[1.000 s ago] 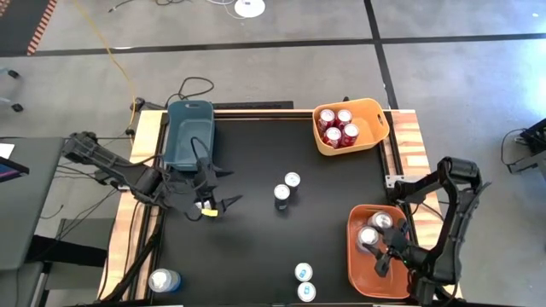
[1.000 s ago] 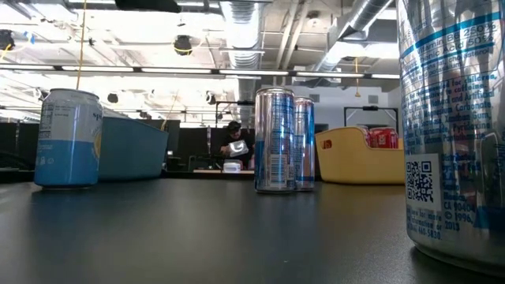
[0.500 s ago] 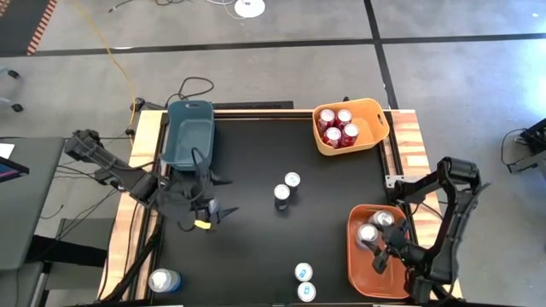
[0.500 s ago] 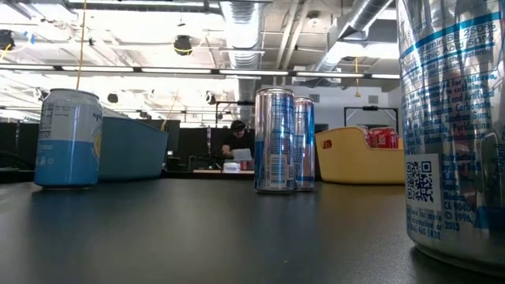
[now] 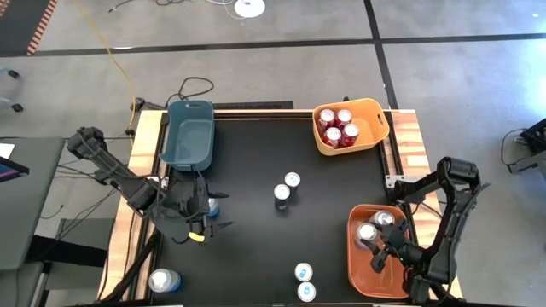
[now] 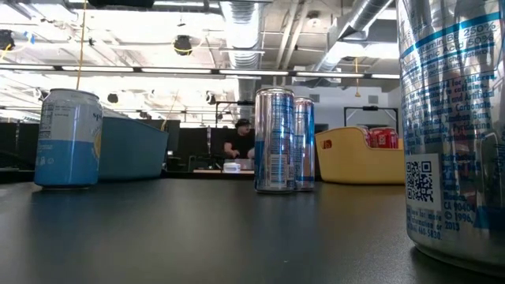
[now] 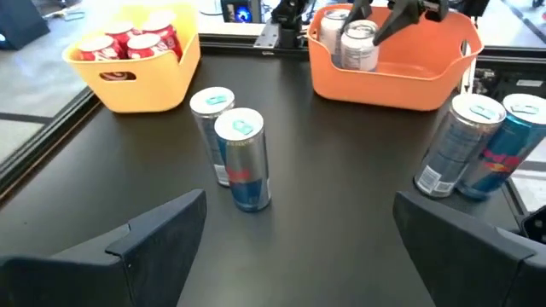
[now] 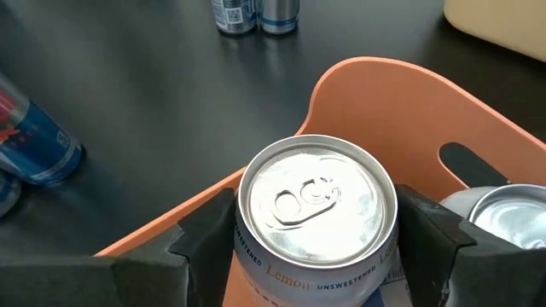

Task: Sort soda cans
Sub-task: Put the top white soda can into the orange bin

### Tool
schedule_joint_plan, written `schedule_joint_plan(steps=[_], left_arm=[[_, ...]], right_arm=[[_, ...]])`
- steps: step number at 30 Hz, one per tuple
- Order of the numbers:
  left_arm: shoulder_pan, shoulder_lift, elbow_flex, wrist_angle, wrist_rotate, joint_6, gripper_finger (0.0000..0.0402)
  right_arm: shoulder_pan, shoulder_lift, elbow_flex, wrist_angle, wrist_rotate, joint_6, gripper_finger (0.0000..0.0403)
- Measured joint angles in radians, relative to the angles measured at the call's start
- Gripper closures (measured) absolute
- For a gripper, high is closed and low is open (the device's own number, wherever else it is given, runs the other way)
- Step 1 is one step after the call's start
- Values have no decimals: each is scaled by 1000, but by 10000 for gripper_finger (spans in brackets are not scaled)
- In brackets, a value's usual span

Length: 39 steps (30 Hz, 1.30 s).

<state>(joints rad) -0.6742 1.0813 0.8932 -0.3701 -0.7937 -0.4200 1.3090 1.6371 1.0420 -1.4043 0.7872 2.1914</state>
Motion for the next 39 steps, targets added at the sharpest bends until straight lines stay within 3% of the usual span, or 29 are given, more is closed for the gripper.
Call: schedule_joint_plan(steps=[14,31,39], left_arm=[[-2,71,-7,8,-50,-68,28],[-2,129,-7,33,-61,-75,28],[-2,129,-7,33,-75,-76,28]], right_arm=[[-4,5,-1,6,15,-3,143],[-96,24,-3,-36,72,60,143],[-140,23,-2,-115,-43,48,130]])
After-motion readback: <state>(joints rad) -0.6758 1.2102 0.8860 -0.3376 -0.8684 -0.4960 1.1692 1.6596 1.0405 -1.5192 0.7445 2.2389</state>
